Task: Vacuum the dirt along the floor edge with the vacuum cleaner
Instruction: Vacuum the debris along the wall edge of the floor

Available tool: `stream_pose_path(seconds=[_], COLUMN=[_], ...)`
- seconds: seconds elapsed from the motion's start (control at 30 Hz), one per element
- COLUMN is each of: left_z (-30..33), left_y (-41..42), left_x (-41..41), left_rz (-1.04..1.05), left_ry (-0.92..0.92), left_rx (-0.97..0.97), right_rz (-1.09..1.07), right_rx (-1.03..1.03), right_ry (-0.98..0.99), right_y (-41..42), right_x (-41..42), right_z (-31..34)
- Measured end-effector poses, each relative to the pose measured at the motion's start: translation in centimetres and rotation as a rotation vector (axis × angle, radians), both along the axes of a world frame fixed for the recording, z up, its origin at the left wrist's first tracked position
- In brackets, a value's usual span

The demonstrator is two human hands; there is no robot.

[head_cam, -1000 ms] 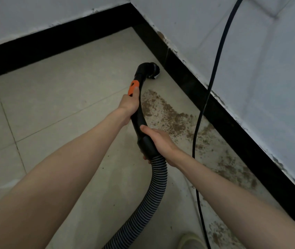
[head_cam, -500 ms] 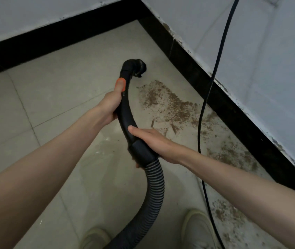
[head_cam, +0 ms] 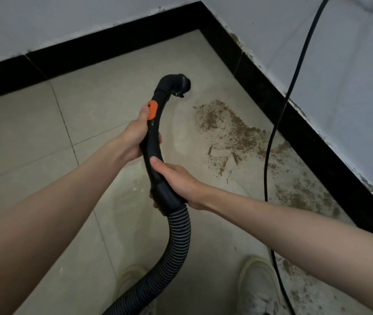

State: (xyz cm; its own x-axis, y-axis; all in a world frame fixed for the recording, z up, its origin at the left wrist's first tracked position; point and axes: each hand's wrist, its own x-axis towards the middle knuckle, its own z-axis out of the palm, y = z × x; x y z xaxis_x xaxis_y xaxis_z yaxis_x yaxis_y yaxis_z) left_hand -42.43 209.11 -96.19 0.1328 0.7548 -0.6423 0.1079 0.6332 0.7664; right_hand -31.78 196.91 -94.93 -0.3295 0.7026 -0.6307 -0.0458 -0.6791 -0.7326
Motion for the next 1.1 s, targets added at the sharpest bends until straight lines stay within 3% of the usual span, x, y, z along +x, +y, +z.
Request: stream_pose_path(seconds=[0.23, 0.6, 1.1], left_z=[-2.2, -3.1, -2.8], left_y=[-1.7, -1.3, 0.0], left_x=[-0.4, 3.1, 8.9], left_rz=[0.034, -0.03, -0.171], left_ry=[-0.016, 0.073, 0.113], left_rx=[-0.146, -0.057, -0.014], right_rz=[0.102, 0.074, -0.028], right_rx=[-0.063, -0.103, -0.094], right_ry=[-0.073, -0.161, -0.14], right_y=[-0.8, -0.4, -0.5], right_x=[1.5, 4.0, 8.4], right_z=[-0.3, 0.4, -0.3])
